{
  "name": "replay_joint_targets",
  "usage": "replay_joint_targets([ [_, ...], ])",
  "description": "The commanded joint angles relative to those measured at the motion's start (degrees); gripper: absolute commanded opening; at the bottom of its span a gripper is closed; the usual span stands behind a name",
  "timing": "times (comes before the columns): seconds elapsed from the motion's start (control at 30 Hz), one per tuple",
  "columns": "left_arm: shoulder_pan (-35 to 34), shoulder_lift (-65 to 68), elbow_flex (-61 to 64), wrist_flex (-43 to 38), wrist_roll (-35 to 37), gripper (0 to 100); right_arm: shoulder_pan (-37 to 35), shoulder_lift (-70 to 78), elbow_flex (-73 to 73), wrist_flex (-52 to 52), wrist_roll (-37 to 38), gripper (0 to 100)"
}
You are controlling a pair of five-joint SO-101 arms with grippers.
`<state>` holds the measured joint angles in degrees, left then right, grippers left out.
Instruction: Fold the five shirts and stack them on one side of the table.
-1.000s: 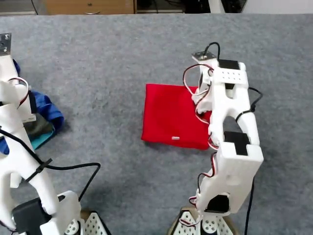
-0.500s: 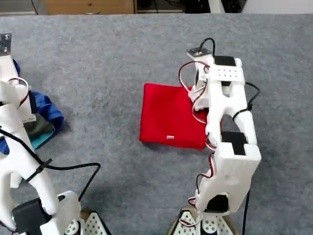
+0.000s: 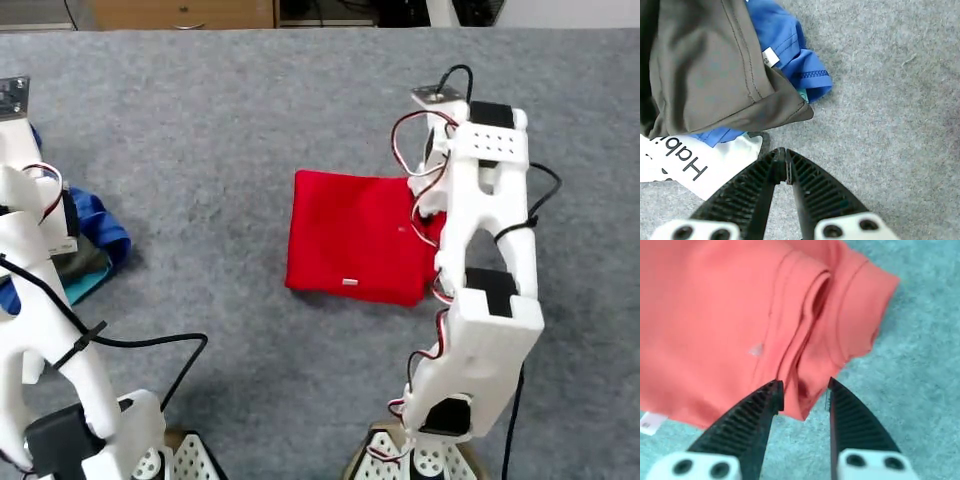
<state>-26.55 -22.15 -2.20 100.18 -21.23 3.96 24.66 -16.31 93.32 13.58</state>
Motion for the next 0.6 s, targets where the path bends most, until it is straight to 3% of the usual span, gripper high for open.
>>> replay_joint_targets([
  [0.0, -0.5, -1.7, -0.6, 0.5, -0.2, 2, -3.2, -0.6, -2.7, 2.8, -0.4, 15.9],
  [0.57, -1.0, -1.8, -0.5, 0.5, -0.2, 2, -2.3, 7.0, -2.9, 0.2, -0.4, 15.9],
])
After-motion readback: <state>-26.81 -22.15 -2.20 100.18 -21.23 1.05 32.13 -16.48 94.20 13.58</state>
